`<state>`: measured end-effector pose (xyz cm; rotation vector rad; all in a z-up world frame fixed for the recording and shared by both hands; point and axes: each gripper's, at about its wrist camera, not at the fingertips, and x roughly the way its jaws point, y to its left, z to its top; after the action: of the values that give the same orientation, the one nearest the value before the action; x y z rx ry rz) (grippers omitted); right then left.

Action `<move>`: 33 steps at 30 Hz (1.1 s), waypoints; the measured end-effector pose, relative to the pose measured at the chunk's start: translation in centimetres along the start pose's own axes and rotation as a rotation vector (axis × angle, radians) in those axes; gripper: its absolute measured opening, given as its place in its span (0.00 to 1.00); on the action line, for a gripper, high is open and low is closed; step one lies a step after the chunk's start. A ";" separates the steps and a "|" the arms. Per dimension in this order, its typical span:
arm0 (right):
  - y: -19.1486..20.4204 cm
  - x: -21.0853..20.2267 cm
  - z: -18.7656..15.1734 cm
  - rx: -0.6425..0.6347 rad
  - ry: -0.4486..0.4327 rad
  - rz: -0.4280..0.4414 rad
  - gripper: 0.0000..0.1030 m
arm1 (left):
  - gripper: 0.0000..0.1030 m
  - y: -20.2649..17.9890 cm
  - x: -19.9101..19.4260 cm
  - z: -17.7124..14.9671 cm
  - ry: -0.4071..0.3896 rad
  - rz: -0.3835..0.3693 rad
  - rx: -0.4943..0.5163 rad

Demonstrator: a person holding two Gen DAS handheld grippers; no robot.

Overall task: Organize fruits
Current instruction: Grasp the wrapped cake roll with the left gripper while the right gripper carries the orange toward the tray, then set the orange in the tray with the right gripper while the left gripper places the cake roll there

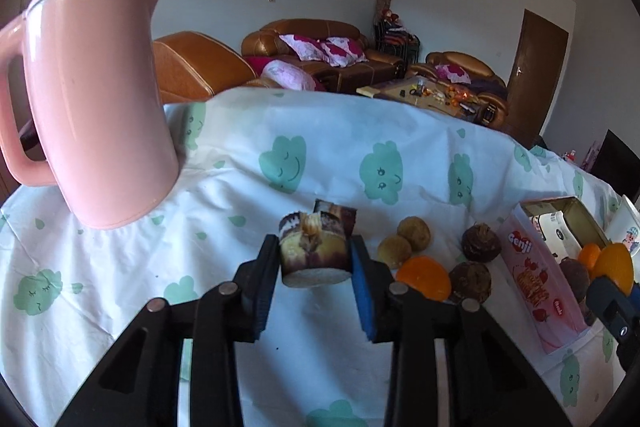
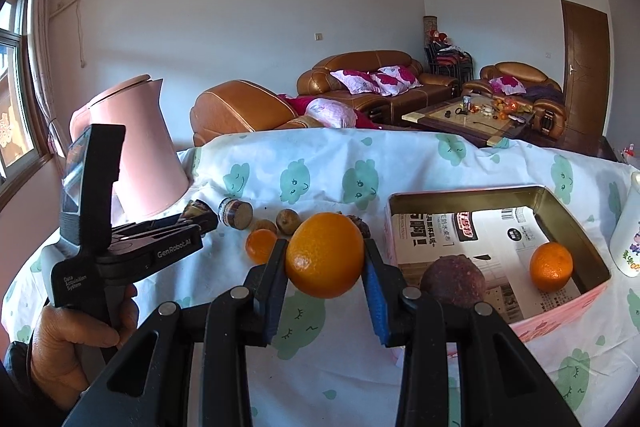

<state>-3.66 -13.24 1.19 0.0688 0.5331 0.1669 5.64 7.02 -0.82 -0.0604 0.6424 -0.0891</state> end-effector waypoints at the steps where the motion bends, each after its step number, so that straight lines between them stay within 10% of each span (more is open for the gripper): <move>1: 0.0 -0.3 0.1 -0.004 -0.012 0.000 0.37 | 0.36 -0.2 -0.7 0.0 -0.038 0.005 0.016; 7: -0.9 -1.6 0.6 -0.048 -0.071 -0.023 0.37 | 0.36 -1.6 -3.1 0.2 -0.157 -0.034 0.041; 33: -11.8 -0.8 1.2 -0.016 -0.032 -0.228 0.37 | 0.36 -15.6 -3.8 -1.2 -0.134 -0.213 0.145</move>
<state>-2.04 -25.01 1.37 -0.0056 0.5039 -0.0528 0.95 -8.15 1.80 0.0057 0.4920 -0.3339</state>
